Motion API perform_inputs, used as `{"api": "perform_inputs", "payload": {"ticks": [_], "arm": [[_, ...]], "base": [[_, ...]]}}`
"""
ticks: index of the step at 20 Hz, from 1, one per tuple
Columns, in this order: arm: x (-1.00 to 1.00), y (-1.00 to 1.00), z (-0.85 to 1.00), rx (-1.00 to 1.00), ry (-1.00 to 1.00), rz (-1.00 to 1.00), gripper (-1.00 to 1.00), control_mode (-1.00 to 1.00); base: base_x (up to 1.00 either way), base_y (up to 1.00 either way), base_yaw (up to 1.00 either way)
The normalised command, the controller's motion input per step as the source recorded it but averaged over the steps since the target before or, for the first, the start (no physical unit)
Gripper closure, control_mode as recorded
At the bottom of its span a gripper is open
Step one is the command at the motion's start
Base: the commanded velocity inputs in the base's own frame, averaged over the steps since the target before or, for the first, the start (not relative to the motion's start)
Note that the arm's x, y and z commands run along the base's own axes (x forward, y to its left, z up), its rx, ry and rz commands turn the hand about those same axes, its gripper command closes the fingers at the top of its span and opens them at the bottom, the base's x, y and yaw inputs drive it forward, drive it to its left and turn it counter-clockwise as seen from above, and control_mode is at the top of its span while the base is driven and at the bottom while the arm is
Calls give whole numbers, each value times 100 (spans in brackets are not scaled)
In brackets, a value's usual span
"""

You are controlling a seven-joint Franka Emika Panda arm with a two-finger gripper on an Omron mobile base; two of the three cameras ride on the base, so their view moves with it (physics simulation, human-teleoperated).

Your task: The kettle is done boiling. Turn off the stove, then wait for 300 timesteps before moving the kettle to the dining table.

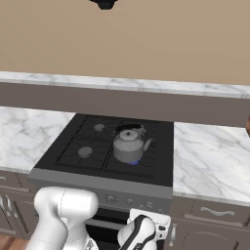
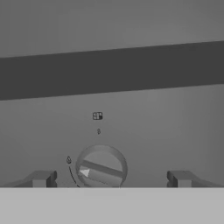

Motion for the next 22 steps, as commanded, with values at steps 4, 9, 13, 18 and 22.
{"api": "perform_inputs", "payload": {"ticks": [4,9,13,18,22], "arm": [[0,0,5,0,0,0,-100,-100],[1,0,0,0,0,0,-100,-100],[6,5,0,0,0,0,-100,-100],[5,9,0,0,0,0,-100,-100],[7,9,0,-1,0,0,-100,-100]], "base": [[0,0,0],[0,0,0],[0,0,0],[0,0,0],[0,0,0]]}}
